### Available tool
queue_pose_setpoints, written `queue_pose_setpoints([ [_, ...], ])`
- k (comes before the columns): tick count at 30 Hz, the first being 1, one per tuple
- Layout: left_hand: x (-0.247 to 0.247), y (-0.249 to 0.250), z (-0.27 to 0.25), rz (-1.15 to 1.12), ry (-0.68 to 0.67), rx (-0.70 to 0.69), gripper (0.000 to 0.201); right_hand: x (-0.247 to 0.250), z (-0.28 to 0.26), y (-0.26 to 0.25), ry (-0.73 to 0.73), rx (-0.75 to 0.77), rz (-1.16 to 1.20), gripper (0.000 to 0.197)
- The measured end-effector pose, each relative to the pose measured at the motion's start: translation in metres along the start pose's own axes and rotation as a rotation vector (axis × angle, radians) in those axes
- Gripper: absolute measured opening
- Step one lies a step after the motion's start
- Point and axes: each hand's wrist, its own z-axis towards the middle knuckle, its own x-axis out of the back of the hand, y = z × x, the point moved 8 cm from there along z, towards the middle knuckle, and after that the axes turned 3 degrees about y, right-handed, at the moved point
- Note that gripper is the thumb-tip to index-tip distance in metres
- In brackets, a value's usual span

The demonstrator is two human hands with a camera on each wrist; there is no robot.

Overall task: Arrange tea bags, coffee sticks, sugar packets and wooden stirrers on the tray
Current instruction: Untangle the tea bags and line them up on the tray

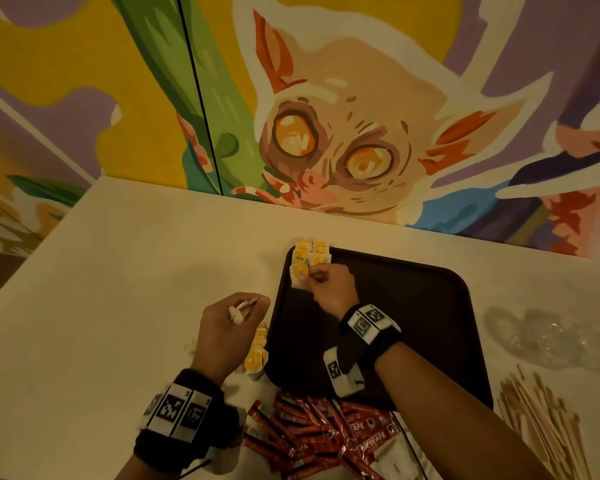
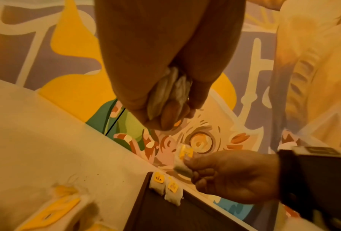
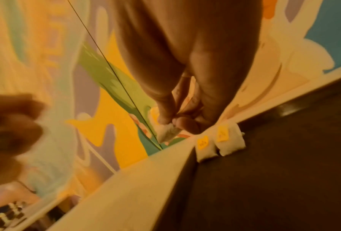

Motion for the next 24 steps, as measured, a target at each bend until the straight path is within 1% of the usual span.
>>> queue_pose_setpoints([
  [4,-0.001,-0.009,-0.001,0.026,-0.035,0.018,0.009,-0.011,0.035,0.016,0.018,-0.095,-0.054,0.026],
  [6,0.0,-0.014,-0.001,0.031,-0.034,0.035,0.01,-0.019,0.047,0.024,-0.011,-0.129,-0.088,0.021],
  [9,0.001,-0.017,-0.001,0.025,-0.035,0.039,0.01,-0.032,0.06,0.039,-0.044,-0.207,-0.092,0.021],
  [11,0.001,-0.019,0.0,0.033,-0.039,0.035,0.011,-0.038,0.064,0.043,-0.043,-0.245,-0.095,0.009],
  [14,0.002,-0.024,0.0,0.031,-0.041,0.064,0.011,-0.043,0.073,0.047,-0.03,-0.237,-0.126,0.006],
  [15,0.002,-0.026,0.001,0.026,-0.039,0.072,0.01,-0.043,0.074,0.047,-0.02,-0.232,-0.132,0.009],
  [17,0.003,-0.026,0.002,0.022,-0.035,0.068,0.011,-0.045,0.076,0.052,0.005,-0.216,-0.137,0.023],
  [18,0.003,-0.026,0.002,0.021,-0.034,0.068,0.011,-0.043,0.076,0.052,0.027,-0.204,-0.127,0.025],
  [21,0.002,-0.028,0.003,0.016,-0.04,0.08,0.009,-0.031,0.064,0.041,0.109,-0.129,-0.077,0.02],
  [24,0.0,-0.031,0.003,-0.009,-0.043,0.103,0.008,-0.025,0.054,0.035,0.135,-0.081,-0.102,0.03],
])
